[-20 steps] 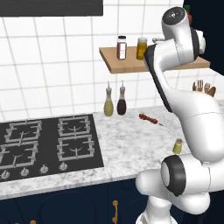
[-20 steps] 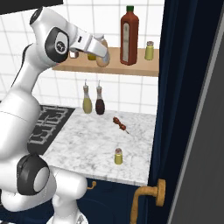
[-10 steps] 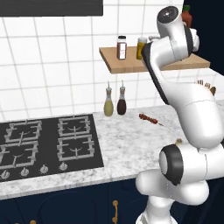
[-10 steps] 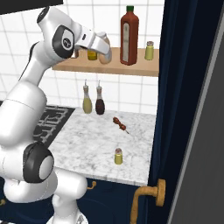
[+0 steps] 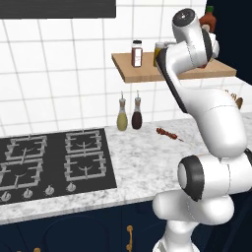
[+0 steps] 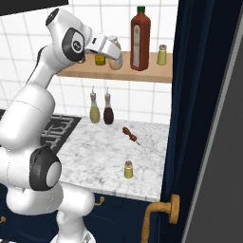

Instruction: Put the shaker and condiment bottle from the counter next to their counterparts in the cabinet.

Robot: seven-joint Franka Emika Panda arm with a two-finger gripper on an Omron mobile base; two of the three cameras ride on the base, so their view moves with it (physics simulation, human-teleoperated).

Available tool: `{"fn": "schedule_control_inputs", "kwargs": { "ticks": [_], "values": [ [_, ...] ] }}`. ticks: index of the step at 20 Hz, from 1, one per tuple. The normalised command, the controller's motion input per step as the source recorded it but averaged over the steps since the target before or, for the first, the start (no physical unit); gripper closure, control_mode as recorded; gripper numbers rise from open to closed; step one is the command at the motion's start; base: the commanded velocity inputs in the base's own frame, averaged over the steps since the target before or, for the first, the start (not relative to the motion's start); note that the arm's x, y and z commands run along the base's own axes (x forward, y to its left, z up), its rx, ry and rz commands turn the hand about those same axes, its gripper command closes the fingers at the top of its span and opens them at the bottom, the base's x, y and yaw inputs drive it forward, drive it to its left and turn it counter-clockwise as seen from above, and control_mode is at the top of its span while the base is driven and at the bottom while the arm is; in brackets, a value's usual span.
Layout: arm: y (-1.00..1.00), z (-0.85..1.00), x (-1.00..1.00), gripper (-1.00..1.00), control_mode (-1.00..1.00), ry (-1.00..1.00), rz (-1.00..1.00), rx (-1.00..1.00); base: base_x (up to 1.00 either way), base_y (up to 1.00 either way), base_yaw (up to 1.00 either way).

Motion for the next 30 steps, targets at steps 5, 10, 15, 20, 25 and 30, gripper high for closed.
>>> {"fn": "schedule_control_inputs", "kwargs": {
  "ticks": [5,10,15,20,25,30],
  "values": [
    [0.0,-0.12,0.14,1.0,-1.0,0.0,0.0,0.0,0.0,0.0,0.0],
    [0.0,-0.11,0.11,1.0,-1.0,0.01,0.0,0.0,0.0,0.0,0.0],
    [0.0,-0.16,0.13,-1.0,-1.0,0.02,0.0,0.0,0.0,0.0,0.0],
    [0.0,-0.04,0.02,-1.0,-1.0,0.0,0.0,0.0,0.0,0.0,0.0],
    [0.0,0.0,0.0,-1.0,-1.0,0.0,0.0,0.0,0.0,0.0,0.0],
    [0.0,0.0,-0.08,-1.0,-1.0,0.0,0.0,0.0,0.0,0.0,0.0]
  ]
}}
